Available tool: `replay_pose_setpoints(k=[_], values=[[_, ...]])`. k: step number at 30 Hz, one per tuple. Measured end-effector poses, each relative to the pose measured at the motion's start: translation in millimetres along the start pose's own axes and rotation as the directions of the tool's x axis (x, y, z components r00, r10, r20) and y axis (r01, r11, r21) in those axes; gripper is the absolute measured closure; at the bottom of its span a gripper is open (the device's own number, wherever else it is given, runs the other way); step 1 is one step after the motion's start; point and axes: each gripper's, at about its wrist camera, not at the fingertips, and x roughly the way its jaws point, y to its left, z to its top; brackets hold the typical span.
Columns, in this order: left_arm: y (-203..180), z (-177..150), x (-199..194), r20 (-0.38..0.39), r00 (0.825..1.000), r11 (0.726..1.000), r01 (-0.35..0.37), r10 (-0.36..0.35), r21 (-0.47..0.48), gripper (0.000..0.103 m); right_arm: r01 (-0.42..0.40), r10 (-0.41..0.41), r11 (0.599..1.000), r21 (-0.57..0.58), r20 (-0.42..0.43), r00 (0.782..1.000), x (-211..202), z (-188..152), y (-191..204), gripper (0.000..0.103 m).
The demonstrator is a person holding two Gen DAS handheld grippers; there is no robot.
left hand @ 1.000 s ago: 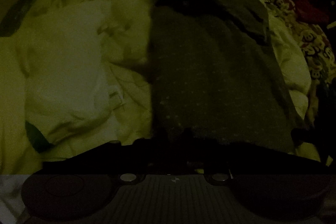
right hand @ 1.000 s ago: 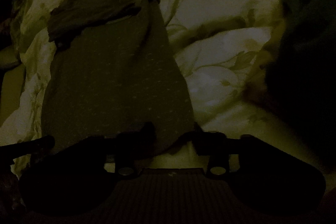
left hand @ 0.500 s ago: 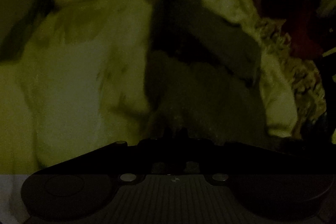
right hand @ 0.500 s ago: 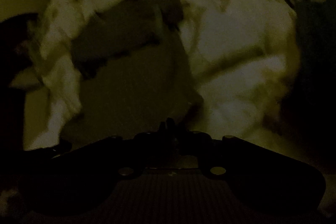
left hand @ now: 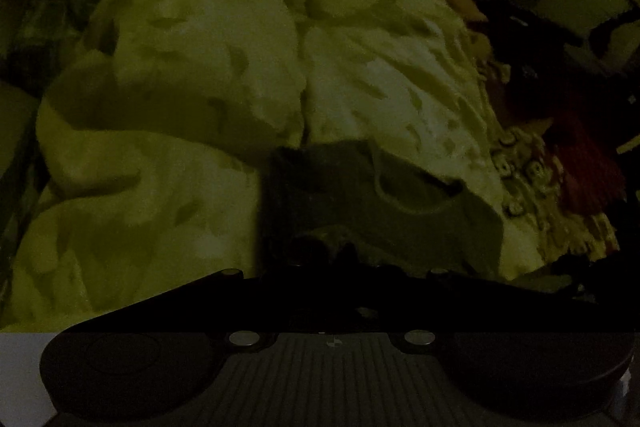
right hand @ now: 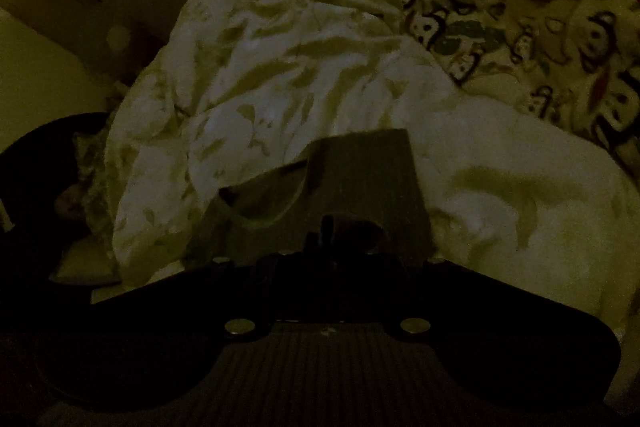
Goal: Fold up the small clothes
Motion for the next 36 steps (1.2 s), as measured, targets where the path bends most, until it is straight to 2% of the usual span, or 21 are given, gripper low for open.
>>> replay_pose_setpoints(k=[5,11,15,19,22,25,28,32,34,35,36], values=[[4.1,24.3,25.8,-0.031,0.999,0.999,-0.018,0.017,-0.051,0.032,0.038,-0.038,0.999,-0.039,0.001,0.999,23.4,19.8,7.0,0.092],[2.2,40.1,54.0,-0.069,0.996,0.998,-0.055,0.052,-0.043,0.031,0.082,-0.082,0.996,-0.034,-0.001,0.997,49.1,34.2,6.7,0.092],[6.1,47.2,68.9,-0.069,0.995,0.994,-0.073,0.067,-0.085,0.03,0.116,-0.116,0.992,-0.044,-0.008,0.993,66.6,44.1,6.8,0.092],[0.5,53.1,84.3,-0.069,0.993,0.993,-0.1,0.096,-0.066,0.031,0.137,-0.136,0.989,-0.057,0.018,0.991,82.7,54.1,8.6,0.092],[3.1,58.5,94.9,-0.091,0.988,0.986,-0.132,0.124,-0.098,0.026,0.159,-0.159,0.985,-0.061,0.012,0.987,96.7,61.4,7.4,0.091],[12.0,60.5,94.1,-0.069,0.991,0.977,-0.128,0.118,-0.17,0.019,0.162,-0.162,0.987,-0.009,0.011,0.987,102.5,63.9,1.3,0.091],[18.7,63.1,86.0,-0.02,0.984,0.965,-0.177,0.176,-0.192,0.007,0.186,-0.185,0.981,-0.061,0.025,0.982,103.1,60.7,3.5,0.09],[35.9,69.9,75.2,0.01,0.974,0.952,-0.22,0.227,-0.214,0.007,0.19,-0.188,0.98,-0.066,0.035,0.982,100.5,62.2,-1.7,0.089],[41.1,72.1,68.6,0.026,0.973,0.954,-0.221,0.231,-0.201,0.007,0.204,-0.2,0.976,-0.071,0.054,0.978,99.6,65.5,-2.5,0.08],[41.4,72.5,65.5,0.034,0.973,0.959,-0.218,0.228,-0.181,0.007,0.216,-0.21,0.974,-0.069,0.085,0.974,96.5,67.4,-3.1,0.071],[39.7,72.7,62.4,0.038,0.973,0.963,-0.22,0.228,-0.154,0.007,0.218,-0.21,0.974,-0.064,0.117,0.971,92.8,69.3,-4.3,0.057]])
